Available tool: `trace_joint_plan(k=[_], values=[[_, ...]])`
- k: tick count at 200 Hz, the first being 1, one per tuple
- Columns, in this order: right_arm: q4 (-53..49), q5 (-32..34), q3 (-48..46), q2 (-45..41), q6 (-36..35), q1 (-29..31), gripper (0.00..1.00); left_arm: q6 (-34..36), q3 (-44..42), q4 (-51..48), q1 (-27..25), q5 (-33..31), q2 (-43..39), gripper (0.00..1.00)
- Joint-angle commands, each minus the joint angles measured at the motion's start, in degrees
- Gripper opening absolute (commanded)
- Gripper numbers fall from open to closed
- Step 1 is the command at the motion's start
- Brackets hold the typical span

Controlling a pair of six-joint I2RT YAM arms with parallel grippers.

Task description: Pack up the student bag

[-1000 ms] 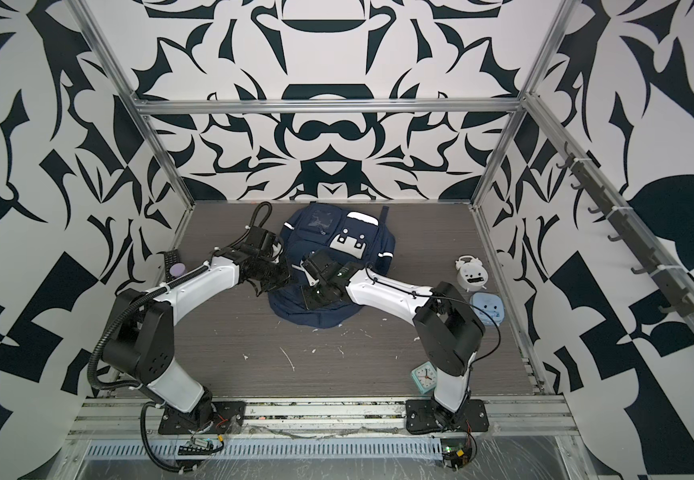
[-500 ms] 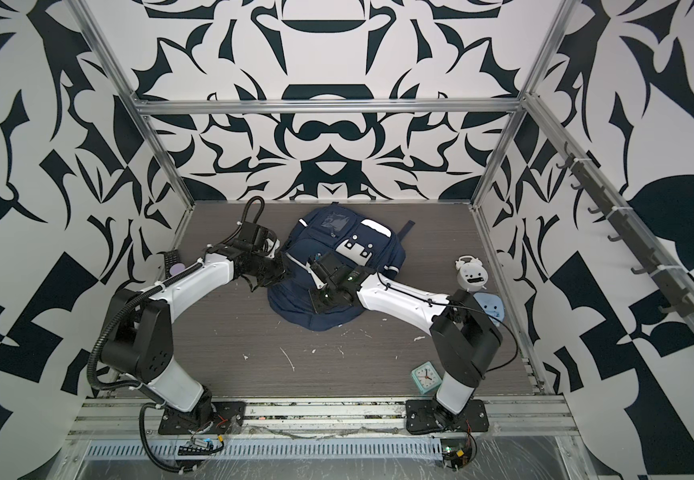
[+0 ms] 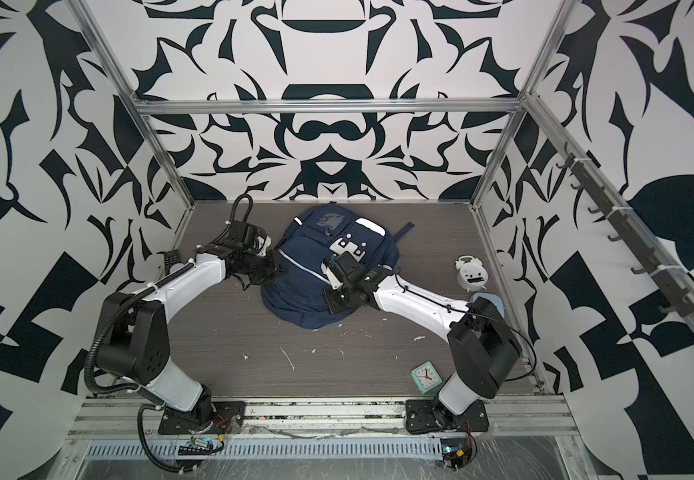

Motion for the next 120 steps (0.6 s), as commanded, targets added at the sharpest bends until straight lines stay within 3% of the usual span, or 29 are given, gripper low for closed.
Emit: trace_joint_plan(k=[1, 120], values=[[-3.41, 2.72, -0.52, -2.26, -0.74, -3.35, 0.0, 1.69, -1.04, -1.24, 2.12, -4.64, -1.74, 0.01], [0.2, 1.9, 4.45, 4.02, 0.5, -13.73, 0.0, 2.04, -1.82, -1.36, 2.12, -3.75, -2.38, 0.0]])
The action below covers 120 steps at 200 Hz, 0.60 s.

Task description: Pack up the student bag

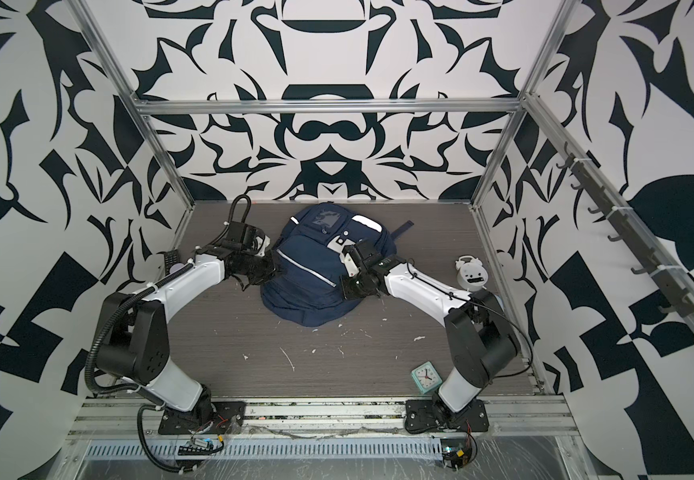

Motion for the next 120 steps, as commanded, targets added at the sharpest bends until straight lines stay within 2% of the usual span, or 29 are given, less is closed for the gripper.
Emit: trace_joint_plan(k=[1, 120], values=[[0.33, 6.75, 2.86, 0.22, 1.19, -4.0, 0.0, 1.56, -1.06, -2.59, 1.57, -3.9, -2.27, 0.0], [0.46, 6.02, 13.31, 9.06, 0.11, -7.94, 0.0, -0.96, -0.61, -0.72, 0.47, -2.92, -0.51, 0.02]])
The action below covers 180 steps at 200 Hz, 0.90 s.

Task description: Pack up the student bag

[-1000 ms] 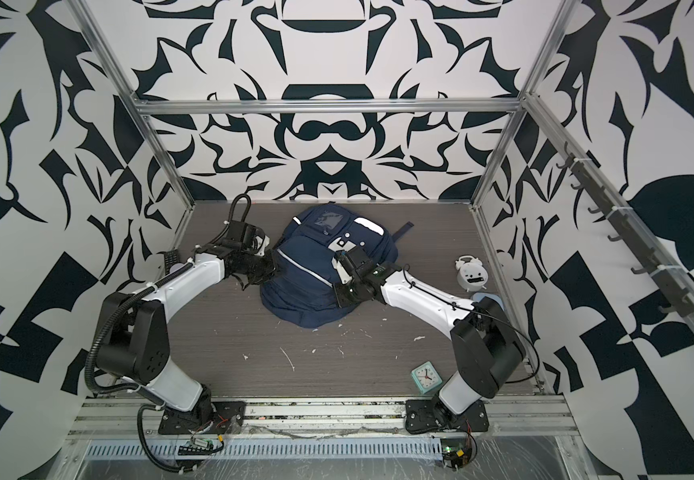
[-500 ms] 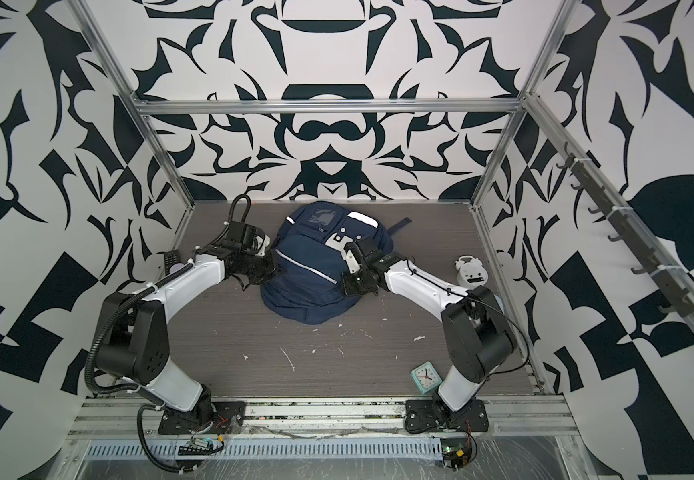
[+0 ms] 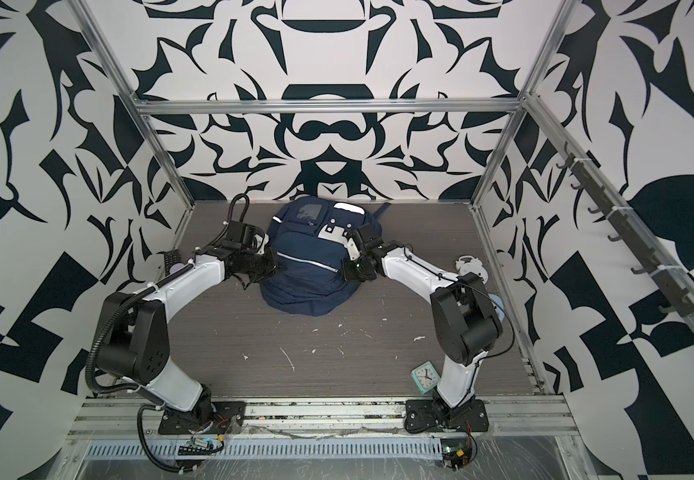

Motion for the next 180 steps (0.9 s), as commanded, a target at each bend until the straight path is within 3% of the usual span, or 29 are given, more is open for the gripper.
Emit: trace_joint_plan(k=[1, 72, 122, 135, 180], values=[[0.64, 7.32, 4.14, 0.83, 0.16, -3.82, 0.0, 0.99, 0.06, -4.03, 0.34, -1.88, -0.43, 0.02], [-1.55, 6.83, 10.55, 5.46, -1.27, -6.59, 0.02, -0.57, 4.64, -3.8, -7.0, -3.22, 4.15, 0.04], [-3.85, 1.92, 16.56, 9.25, -0.86, -8.23, 0.05, -1.3, 4.89, -3.64, -7.98, -4.59, 5.42, 0.09], [-3.85, 1.5, 16.0, 8.76, -0.96, -8.22, 0.1, -1.13, 5.15, -4.19, -7.98, -5.73, 5.1, 0.12], [-2.57, 1.57, 10.95, 5.43, -1.01, -8.2, 0.42, -0.05, 6.69, -5.0, -8.28, -4.84, 5.89, 0.3]])
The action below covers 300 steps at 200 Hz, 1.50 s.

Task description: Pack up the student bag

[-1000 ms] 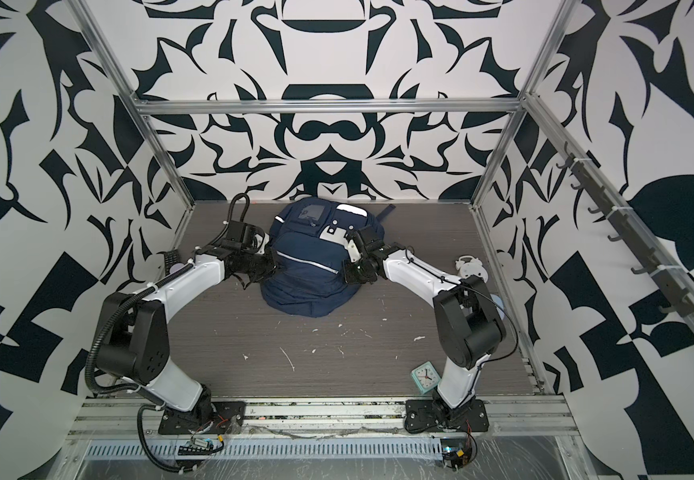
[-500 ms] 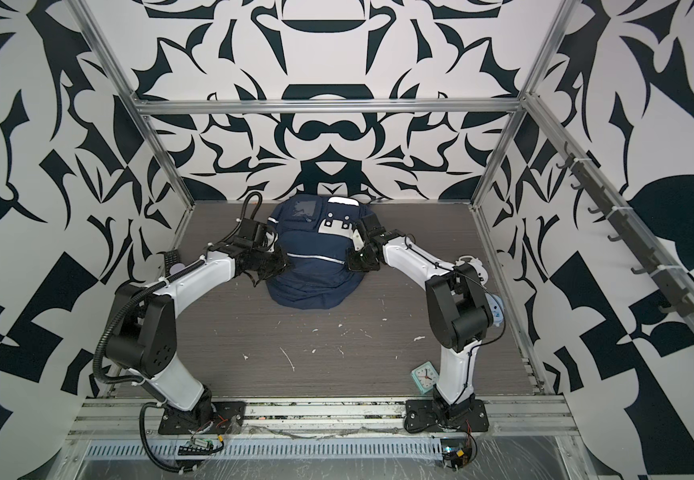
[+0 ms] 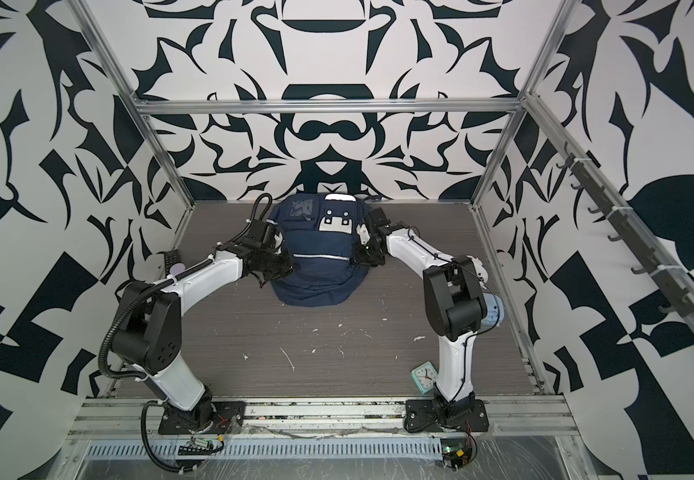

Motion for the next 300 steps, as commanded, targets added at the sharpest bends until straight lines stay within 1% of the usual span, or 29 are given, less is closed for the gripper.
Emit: trace_joint_plan(k=[1, 22, 55, 65, 76, 96, 104, 107, 112, 114, 121, 136, 160, 182, 190, 212, 226, 264, 266, 270, 290, 300], values=[[4.38, 2.34, -1.06, -4.01, 0.13, -0.7, 0.43, 1.82, 1.66, -4.16, -0.62, 0.78, 0.75, 0.3], [4.3, 2.68, -2.48, -5.64, -0.19, -0.78, 0.48, 2.62, 2.18, -5.06, -1.0, 0.16, 0.49, 0.37], [5.53, 3.87, -6.13, -8.98, -0.58, -0.75, 0.51, 3.92, 1.87, -6.76, -1.0, -1.4, -1.42, 0.47], [6.48, 4.27, -7.69, -10.09, -0.95, -0.73, 0.55, 4.58, 1.58, -7.26, -1.0, -2.2, -2.23, 0.51], [7.45, 4.58, -9.38, -11.11, -1.44, -0.7, 0.59, 5.57, 1.61, -7.95, -1.0, -2.47, -3.03, 0.57], [8.81, 5.35, -11.69, -12.95, -2.01, -0.76, 0.69, 7.2, 1.43, -8.4, -1.0, -3.94, -4.36, 0.72], [9.28, 5.95, -12.54, -13.61, -2.44, -0.77, 0.76, 7.98, 1.47, -8.56, -1.0, -4.6, -4.82, 0.77], [9.38, 6.37, -12.84, -13.91, -2.55, -0.78, 0.8, 8.25, 1.5, -8.55, -0.97, -4.86, -4.99, 0.79], [9.45, 7.74, -13.28, -14.36, -2.55, -0.71, 0.96, 8.67, 1.56, -8.7, -0.87, -5.34, -5.27, 0.82], [9.44, 8.5, -13.46, -14.51, -2.43, -0.76, 0.99, 8.87, 1.7, -8.86, -0.86, -5.63, -5.35, 0.83], [9.45, 10.83, -14.08, -15.23, -1.77, -0.78, 1.0, 9.35, 1.91, -9.35, -0.75, -6.38, -5.62, 0.91], [9.03, 12.61, -14.78, -16.25, -1.27, -1.21, 1.0, 10.35, 2.31, -10.14, -0.15, -7.28, -6.13, 0.97], [8.83, 14.9, -15.66, -18.23, -1.31, -1.7, 1.0, 11.3, 1.67, -10.09, 1.73, -7.55, -7.05, 1.0], [9.52, 15.91, -17.14, -20.03, -1.26, -2.76, 1.0, 12.33, -0.42, -8.0, 4.05, -5.19, -8.9, 0.99], [10.79, 16.46, -18.3, -20.99, -0.69, -3.44, 1.0, 12.72, -1.63, -6.55, 4.96, -3.9, -9.82, 0.99], [15.03, 18.34, -22.34, -24.23, 0.9, -5.31, 1.0, 13.37, -3.28, -5.68, 7.28, -3.65, -11.71, 0.99], [17.63, 20.81, -24.77, -26.48, 0.66, -5.76, 1.0, 14.03, -4.14, -5.74, 8.58, -5.63, -12.8, 0.99], [28.3, 28.01, -34.03, -34.13, -3.23, -5.71, 1.0, 14.5, -6.63, -6.33, 11.42, -16.34, -16.53, 0.99], [28.54, 29.72, -34.29, -34.42, -3.43, -5.75, 1.0, 14.57, -6.82, -6.31, 11.58, -16.75, -16.73, 0.99], [29.43, 30.96, -35.07, -34.98, -3.71, -5.74, 1.0, 14.85, -7.14, -6.03, 11.84, -17.37, -17.17, 0.99], [33.19, 32.0, -38.51, -37.44, -5.59, -5.79, 1.0, 18.14, -10.08, -1.4, 12.62, -18.01, -19.51, 0.99], [33.8, 31.56, -39.32, -38.0, -6.32, -5.83, 1.0, 18.46, -11.56, -0.05, 12.78, -19.57, -20.77, 0.99]])
